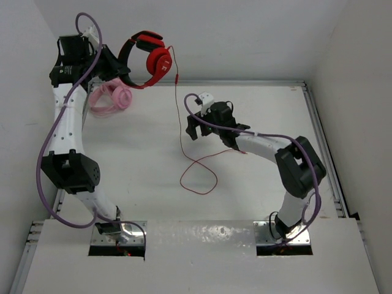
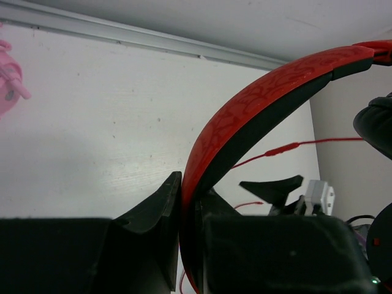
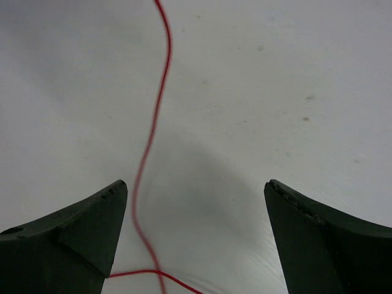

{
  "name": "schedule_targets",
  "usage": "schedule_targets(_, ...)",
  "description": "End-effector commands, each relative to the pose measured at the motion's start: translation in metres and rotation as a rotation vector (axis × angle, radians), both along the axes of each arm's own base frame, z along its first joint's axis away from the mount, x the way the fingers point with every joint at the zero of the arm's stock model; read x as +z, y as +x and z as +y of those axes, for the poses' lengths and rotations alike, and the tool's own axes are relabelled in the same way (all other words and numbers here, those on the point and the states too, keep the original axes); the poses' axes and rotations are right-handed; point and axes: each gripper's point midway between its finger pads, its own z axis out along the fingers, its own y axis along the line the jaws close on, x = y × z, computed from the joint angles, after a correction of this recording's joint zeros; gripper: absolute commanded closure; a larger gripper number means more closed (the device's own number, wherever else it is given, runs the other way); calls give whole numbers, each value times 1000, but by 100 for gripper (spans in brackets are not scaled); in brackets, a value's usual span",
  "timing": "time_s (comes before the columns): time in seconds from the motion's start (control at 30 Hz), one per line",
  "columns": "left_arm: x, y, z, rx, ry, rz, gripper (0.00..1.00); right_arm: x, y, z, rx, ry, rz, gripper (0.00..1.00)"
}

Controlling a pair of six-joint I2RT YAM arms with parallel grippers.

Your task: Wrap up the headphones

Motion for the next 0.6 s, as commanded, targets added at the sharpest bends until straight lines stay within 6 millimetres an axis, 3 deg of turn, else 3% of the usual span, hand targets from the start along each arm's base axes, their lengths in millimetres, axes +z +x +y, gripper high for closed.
schedule_targets(0.0,34,8,1,33,-25,-90,100,21,3,50,65,271,18,11)
schedule_targets(0.2,32,15,4,42,-28,-89,100,-6,-1,86,76,270,83,14)
schedule_targets(0.3,33,16,4,40,-31,-90,100,-28,8,87,-3,237,116,14)
schedule_targets(0.33,33,17,4,41,-33,-90,100,-48,12,85,-41,212,147,18)
schedule_targets(0.37,32,17,3,40,-37,-86,100,-52,15,86,-70,206,173,23)
schedule_targets(0.4,30,18,4,44,-43,-80,100,-73,17,84,-92,175,203,30)
schedule_targets(0.43,29,18,4,46,-44,-77,100,-79,18,85,-97,168,224,50)
schedule_targets(0.47,26,18,4,52,-50,-65,100,-82,18,89,-104,160,257,62)
schedule_targets(0.5,24,18,5,57,-55,-58,100,-99,10,90,-94,134,312,86)
schedule_targets(0.53,21,19,5,60,-61,-48,100,-96,9,96,-91,146,326,99)
schedule_targets(0.57,14,19,5,68,-72,-28,100,-98,6,99,-84,145,338,100)
